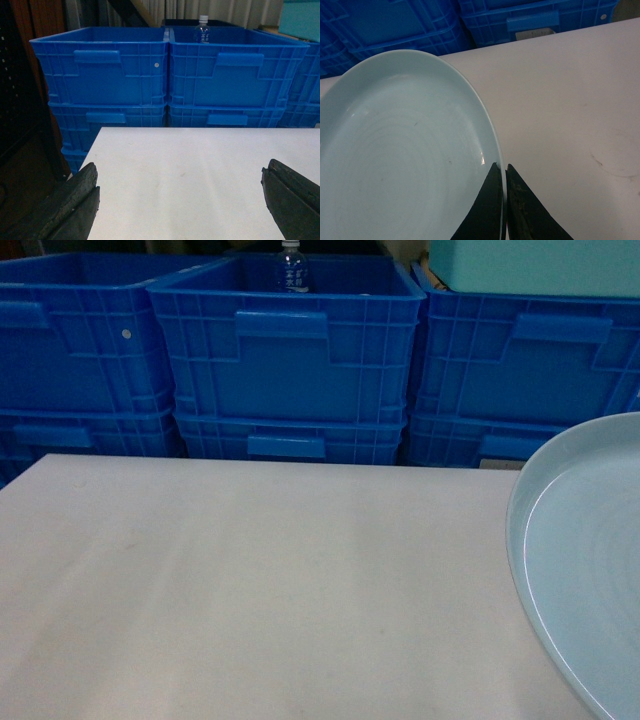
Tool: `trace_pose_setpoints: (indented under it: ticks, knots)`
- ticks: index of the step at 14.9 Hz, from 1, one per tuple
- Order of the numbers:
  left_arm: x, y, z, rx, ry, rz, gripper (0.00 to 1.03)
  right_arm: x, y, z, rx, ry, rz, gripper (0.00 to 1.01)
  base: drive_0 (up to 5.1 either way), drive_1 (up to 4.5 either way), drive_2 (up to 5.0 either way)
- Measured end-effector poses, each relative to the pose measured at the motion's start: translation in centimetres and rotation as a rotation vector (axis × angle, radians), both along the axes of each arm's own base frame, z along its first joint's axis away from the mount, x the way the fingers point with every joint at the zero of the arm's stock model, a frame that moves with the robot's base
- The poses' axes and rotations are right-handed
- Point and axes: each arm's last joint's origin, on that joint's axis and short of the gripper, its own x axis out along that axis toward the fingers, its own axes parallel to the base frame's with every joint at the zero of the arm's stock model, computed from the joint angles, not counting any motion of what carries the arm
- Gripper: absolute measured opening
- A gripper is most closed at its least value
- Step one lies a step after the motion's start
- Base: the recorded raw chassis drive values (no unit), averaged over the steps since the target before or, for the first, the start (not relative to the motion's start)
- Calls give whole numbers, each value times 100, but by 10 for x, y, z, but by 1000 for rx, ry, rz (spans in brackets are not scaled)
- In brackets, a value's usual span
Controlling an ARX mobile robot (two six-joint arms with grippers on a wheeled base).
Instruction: Place blue tray on left shelf second layer neatly
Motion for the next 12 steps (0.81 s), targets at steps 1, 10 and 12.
trace_pose_setpoints:
  ticks: [1, 10, 12]
  knots:
    - [0, 0, 0, 0, 0, 0, 98, 0, 0, 0, 0, 0, 0, 2, 0, 0, 0]
    - [0, 0, 0, 0, 0, 3, 98, 0, 0, 0, 1, 0, 2, 2, 0, 0, 0]
    - [0, 0, 0, 0, 2, 3, 98, 0, 0, 0, 3, -5, 9, 2, 0, 0, 0]
